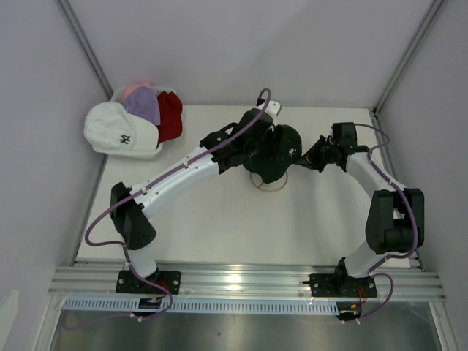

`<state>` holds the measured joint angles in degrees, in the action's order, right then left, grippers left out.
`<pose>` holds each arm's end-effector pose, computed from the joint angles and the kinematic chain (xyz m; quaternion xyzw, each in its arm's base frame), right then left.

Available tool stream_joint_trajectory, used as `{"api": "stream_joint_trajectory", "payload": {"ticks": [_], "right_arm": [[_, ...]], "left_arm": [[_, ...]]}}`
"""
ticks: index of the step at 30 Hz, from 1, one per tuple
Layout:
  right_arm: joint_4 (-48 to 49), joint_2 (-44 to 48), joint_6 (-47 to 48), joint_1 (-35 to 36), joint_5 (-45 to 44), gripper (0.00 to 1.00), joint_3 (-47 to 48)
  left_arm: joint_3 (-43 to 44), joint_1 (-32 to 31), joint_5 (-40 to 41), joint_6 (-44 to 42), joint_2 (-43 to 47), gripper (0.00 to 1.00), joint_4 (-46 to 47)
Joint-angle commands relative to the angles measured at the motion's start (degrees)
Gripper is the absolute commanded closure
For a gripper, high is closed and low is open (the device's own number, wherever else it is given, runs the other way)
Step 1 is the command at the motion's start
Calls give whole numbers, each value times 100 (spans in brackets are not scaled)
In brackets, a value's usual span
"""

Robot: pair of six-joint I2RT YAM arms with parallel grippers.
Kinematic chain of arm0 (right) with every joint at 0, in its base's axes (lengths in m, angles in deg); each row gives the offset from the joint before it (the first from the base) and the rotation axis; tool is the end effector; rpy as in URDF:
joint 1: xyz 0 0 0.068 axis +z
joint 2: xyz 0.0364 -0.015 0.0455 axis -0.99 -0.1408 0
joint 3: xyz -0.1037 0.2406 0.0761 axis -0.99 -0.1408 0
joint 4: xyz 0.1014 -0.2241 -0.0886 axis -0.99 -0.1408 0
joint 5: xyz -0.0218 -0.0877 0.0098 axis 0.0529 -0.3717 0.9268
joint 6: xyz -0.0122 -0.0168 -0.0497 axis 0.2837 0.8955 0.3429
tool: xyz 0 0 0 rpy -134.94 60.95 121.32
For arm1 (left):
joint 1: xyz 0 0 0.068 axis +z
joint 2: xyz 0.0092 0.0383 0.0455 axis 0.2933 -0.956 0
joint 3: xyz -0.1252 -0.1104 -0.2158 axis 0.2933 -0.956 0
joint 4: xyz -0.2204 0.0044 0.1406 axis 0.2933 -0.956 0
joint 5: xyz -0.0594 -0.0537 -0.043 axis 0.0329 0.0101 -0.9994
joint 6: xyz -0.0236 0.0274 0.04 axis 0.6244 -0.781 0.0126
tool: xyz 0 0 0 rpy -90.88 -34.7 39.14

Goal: Stack the hats

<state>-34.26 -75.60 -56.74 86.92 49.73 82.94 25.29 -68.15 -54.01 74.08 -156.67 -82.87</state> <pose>0.3433 0.0457 0.2397 0.2361 0.8855 0.3326 0.2225 0.2643 -0.3134 0.3781 0.1973 0.8484 -0.1770 0.4583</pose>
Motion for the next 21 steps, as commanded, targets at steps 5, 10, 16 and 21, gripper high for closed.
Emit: {"api": "stream_joint_trajectory", "payload": {"ticks": [5, 10, 16, 21], "right_arm": [[141, 16, -18, -80, 206, 100, 3], [220, -19, -18, -80, 268, 100, -199], [194, -10, 105, -80, 215, 100, -357], [317, -10, 114, -89, 259, 100, -665]], "left_arm": [[458, -33, 494, 440, -169, 34, -410], [475, -33, 433, 546, -213, 40, -164], [729, -33, 380, 608, -459, 44, -32], [923, -33, 398, 625, -687, 48, -6]]}}
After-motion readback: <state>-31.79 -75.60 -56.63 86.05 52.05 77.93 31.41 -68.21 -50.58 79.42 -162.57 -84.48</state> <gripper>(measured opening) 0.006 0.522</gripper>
